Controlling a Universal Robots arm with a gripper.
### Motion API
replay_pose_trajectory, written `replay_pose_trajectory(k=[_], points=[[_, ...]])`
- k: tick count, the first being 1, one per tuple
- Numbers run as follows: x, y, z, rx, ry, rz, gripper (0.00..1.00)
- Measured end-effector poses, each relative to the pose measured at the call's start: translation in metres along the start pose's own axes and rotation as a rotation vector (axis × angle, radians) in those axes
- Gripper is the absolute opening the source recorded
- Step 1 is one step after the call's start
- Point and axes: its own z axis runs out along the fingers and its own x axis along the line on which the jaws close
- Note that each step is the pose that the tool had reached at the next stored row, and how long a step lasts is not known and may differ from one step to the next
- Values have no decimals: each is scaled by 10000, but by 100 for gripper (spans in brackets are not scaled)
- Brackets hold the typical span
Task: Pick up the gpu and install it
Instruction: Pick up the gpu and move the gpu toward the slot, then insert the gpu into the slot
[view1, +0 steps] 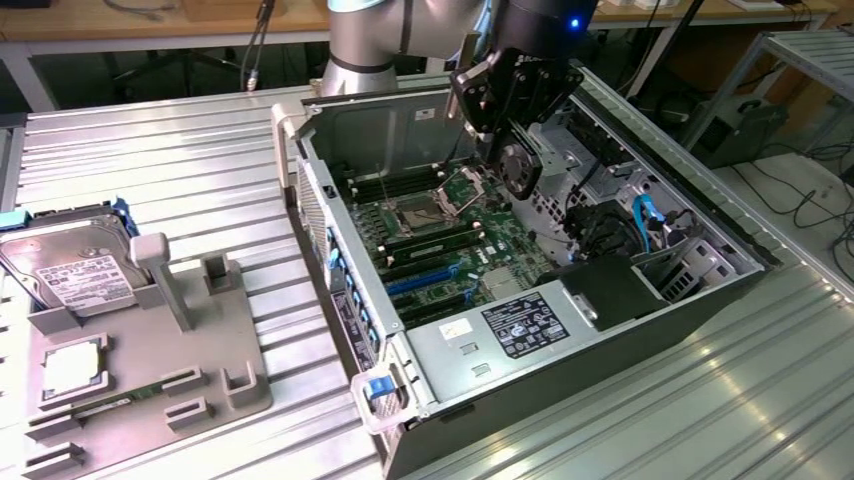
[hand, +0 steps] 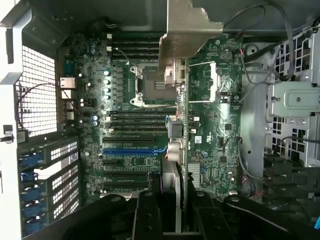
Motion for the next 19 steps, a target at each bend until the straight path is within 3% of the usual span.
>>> replay_pose_trajectory(k=[15,19], points=[[0,1,0,0,0,-7,28],[0,1,1,-4,3,-697,28]])
